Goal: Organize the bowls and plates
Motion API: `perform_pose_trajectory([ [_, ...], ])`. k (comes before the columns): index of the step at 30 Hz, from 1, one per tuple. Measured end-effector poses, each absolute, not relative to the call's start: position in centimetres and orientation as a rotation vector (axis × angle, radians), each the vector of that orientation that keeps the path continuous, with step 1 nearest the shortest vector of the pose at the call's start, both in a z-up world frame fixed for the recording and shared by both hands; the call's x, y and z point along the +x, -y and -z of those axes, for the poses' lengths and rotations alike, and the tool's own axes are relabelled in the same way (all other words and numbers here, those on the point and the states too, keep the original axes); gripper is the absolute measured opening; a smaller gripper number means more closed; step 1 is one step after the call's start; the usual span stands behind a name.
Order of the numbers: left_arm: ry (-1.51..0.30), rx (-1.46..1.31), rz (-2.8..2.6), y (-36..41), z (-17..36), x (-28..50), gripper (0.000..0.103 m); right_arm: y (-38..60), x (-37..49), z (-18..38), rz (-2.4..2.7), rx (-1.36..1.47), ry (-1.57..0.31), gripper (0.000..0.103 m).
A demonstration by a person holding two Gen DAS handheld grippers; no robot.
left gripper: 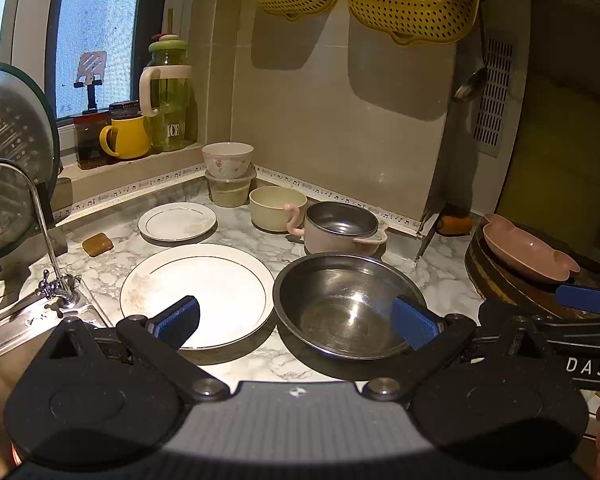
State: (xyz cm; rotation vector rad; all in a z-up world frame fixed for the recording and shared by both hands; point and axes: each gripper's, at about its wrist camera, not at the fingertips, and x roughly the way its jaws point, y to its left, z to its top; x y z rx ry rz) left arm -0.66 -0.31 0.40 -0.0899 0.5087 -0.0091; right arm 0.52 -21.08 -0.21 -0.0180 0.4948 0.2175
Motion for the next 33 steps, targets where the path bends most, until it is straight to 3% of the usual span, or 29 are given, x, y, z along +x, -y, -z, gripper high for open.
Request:
perform_pose_trajectory([
  [33, -0.531, -0.105, -0.014, 0.3, -0.1, 1.0, 0.103, 20.6, 2.0, 0.4, -0.239, -0.054, -0.492, 0.102],
])
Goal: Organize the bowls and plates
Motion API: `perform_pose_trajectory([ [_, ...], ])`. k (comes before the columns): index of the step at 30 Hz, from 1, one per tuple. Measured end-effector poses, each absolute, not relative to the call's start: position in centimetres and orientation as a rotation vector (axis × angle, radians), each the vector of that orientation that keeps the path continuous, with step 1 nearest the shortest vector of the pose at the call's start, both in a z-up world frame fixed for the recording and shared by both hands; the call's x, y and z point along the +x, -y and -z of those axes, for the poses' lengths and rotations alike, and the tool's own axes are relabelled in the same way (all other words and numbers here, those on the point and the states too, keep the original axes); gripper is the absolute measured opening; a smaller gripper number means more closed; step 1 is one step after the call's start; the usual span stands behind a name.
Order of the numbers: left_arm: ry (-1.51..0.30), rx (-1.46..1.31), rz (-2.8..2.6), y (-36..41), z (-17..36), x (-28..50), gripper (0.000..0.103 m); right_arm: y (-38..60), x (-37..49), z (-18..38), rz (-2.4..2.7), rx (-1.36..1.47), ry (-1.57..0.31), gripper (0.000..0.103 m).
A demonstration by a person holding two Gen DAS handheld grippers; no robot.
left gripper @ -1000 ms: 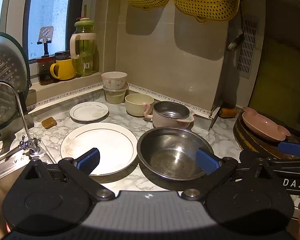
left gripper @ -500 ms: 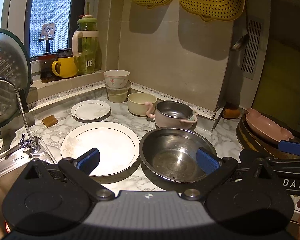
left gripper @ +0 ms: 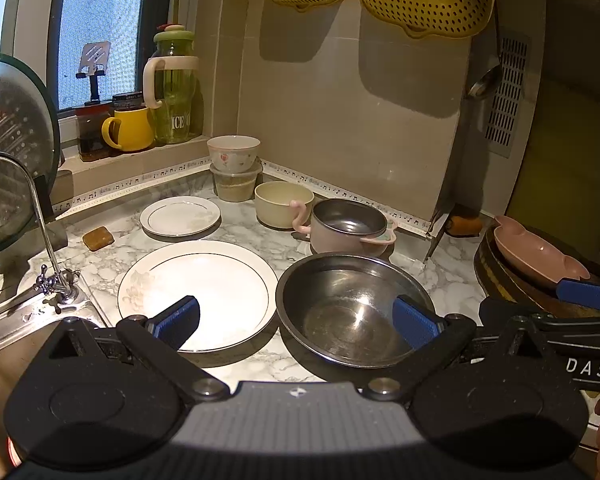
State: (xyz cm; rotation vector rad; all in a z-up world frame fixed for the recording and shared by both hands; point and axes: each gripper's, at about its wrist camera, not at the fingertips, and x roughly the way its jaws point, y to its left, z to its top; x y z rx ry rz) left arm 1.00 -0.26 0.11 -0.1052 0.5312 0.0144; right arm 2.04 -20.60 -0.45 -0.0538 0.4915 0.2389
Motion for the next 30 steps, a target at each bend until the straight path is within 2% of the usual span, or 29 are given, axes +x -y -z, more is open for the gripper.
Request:
perform_pose_trajectory([
  [13, -0.556, -0.143, 0.020, 0.3, 0.8, 2.9, 0.103, 20.8, 4.1, 1.4, -0.248, -0.063, -0.545, 0.097],
  [26, -0.656, -0.146, -0.013, 0.6, 5.0, 8.0, 0.102, 21.1, 10.0, 5.7, -0.252, -0.126, -0.657, 0.083],
  [30, -0.715, -0.145, -0.026, 0.5, 6.4, 9.2, 0.088, 21.7, 11.9, 7.1, -0.256, -0.087, -0.728, 0.081],
])
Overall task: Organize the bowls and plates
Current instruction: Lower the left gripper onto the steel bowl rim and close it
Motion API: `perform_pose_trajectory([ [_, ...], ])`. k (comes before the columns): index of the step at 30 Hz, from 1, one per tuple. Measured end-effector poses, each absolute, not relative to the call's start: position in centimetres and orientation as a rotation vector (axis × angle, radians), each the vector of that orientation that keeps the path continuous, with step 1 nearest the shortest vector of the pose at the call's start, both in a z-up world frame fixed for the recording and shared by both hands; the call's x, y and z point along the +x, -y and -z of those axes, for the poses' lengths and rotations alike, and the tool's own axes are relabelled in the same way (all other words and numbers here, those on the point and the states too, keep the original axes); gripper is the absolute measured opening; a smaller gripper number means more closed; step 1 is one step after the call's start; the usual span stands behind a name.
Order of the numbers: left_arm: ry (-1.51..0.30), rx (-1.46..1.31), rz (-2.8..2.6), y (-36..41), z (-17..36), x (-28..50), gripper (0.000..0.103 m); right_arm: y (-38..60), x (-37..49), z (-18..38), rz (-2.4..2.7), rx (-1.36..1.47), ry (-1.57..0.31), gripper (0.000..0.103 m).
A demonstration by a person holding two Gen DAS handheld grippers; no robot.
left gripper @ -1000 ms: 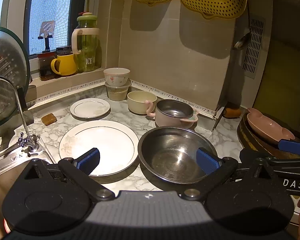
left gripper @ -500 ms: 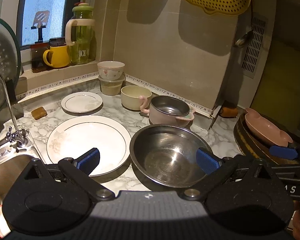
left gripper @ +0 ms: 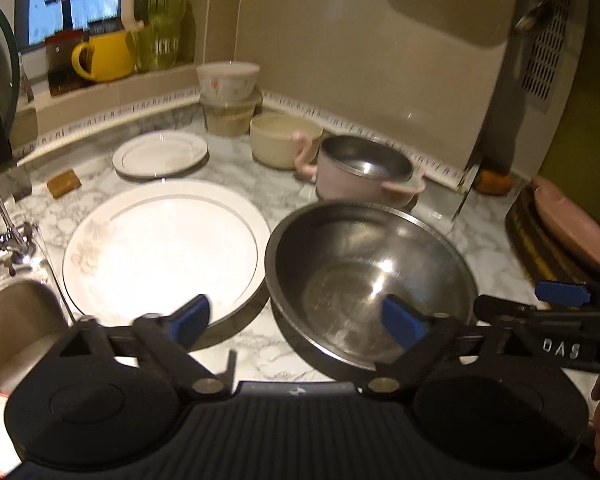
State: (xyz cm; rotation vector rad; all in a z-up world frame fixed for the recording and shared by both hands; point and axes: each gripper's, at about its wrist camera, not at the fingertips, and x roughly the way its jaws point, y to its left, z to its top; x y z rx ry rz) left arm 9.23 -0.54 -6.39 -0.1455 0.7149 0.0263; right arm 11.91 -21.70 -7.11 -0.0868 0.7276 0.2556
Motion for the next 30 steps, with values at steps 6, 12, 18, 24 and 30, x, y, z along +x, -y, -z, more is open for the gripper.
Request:
perform_pose_trajectory([
  [6, -0.770, -0.178, -0.030, 0.3, 7.6, 10.7, 0.083, 21.2, 14.0, 8.4, -0.279, -0.095, -0.779, 0.074],
  [12, -0.843, -0.228, -0.031, -0.1, 9.1, 12.4, 0.057, 21.4, 16.4, 9.7, -0.299, -0.027, -0.875, 0.046],
  [18, -0.867, -0.236, 0.002, 0.4, 9.7, 13.4, 0.030, 21.8, 17.1, 9.7, -0.318, 0.016, -0.896, 0.016],
  [24, -0.876, -0.200, 0.044, 2.0, 9.8, 14.4, 0.020, 23.7, 17.7, 9.7, -0.273, 0.019, -0.882, 0.015],
  [30, -0.875, -0.146, 0.113, 5.3, 9.7, 16.1, 0.020, 26.4, 18.4, 9.4, -0.212, 0.013, -0.866, 0.016],
])
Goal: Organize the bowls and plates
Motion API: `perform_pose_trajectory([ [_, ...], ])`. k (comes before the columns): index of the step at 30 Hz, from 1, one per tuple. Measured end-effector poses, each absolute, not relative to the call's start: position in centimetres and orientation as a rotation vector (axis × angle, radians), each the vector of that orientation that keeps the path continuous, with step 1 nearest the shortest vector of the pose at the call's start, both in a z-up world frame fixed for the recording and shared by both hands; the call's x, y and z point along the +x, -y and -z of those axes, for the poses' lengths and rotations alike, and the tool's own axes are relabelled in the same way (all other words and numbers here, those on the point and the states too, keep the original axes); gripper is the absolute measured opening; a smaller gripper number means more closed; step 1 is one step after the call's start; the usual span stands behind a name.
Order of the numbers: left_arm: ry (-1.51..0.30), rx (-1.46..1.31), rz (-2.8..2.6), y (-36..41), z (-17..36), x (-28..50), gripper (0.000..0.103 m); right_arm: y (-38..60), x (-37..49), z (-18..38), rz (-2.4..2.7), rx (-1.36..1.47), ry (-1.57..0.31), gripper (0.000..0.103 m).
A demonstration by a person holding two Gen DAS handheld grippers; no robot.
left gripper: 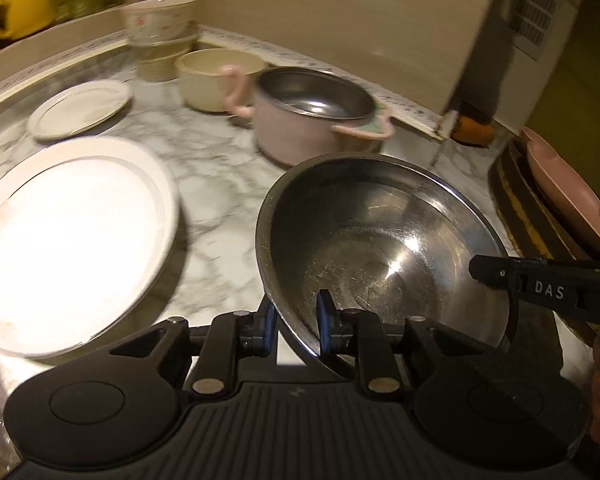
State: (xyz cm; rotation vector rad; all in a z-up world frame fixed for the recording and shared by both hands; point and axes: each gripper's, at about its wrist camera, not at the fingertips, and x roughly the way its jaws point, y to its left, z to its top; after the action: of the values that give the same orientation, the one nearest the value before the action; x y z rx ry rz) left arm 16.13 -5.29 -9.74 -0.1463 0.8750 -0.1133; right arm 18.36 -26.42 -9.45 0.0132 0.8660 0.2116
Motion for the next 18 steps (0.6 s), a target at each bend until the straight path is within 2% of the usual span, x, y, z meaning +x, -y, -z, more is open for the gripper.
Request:
perform_pose_trajectory([
  [12, -0.871, -0.104, 0.180, 8.6, 10.0, 18.7, 0.020, 29.2, 19.4, 9.9, -0.150, -0.009, -0.853, 0.018],
  [18, -0.867, -0.093, 0.165, 8.3, 9.7, 18.4, 0.021, 29.1, 19.2, 9.3, -0.153, -0.041, -0.832, 0.029],
])
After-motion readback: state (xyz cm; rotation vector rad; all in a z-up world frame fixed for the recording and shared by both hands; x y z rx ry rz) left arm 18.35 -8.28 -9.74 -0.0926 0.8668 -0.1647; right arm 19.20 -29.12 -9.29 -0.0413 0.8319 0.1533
